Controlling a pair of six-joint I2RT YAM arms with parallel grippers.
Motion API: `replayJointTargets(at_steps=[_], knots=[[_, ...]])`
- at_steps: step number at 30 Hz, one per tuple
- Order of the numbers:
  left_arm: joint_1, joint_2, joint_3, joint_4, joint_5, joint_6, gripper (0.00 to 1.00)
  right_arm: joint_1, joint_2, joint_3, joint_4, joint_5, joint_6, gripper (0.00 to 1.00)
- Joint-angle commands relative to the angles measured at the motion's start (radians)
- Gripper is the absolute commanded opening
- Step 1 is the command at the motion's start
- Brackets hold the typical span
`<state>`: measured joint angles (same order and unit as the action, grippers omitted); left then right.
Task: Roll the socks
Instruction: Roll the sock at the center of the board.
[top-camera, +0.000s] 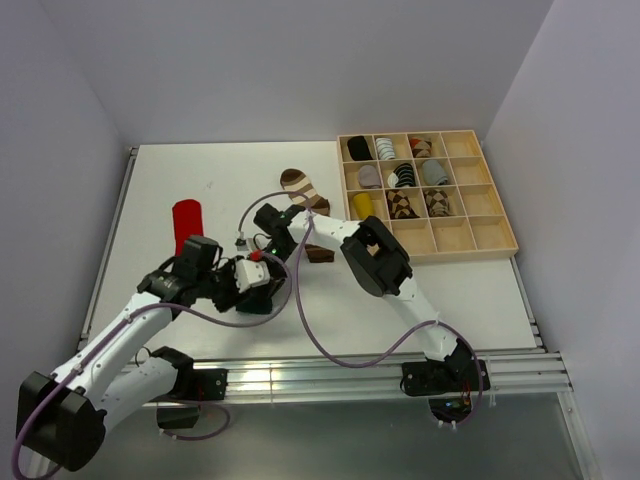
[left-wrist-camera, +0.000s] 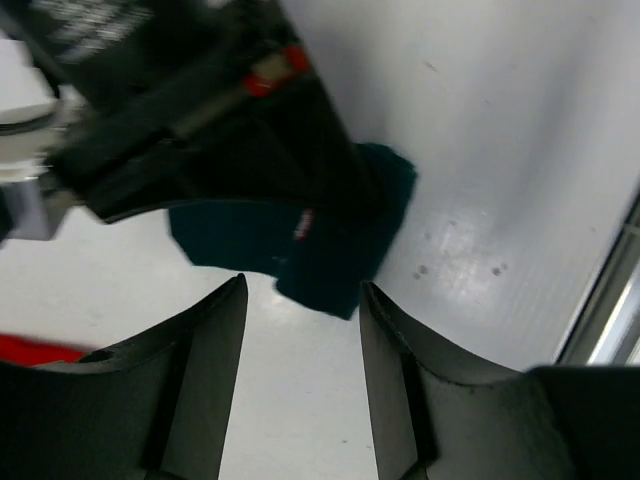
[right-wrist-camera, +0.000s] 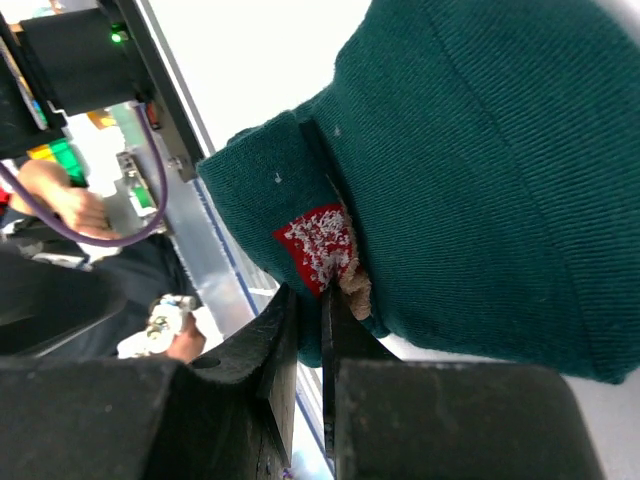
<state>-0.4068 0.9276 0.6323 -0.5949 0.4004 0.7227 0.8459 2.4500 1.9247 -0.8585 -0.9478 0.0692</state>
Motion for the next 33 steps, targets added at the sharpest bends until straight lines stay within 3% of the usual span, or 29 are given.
replayJointTargets(at_steps=[1,15,33], knots=[[-0.058,-0.006,-0.023,-0.022,-0.017,0.057,0.54,-0.011,0.060,0.016,0.052,0.073,0.007,0.13],[-0.260,0.001,-0.192,0.173,-0.164,0.046,0.55,-0.037,0.087,0.007,0.087,0.020,0.024,0.14],[-0.346,0.060,-0.345,0.530,-0.396,0.073,0.55,-0.056,0.090,-0.004,0.093,-0.034,0.017,0.16]])
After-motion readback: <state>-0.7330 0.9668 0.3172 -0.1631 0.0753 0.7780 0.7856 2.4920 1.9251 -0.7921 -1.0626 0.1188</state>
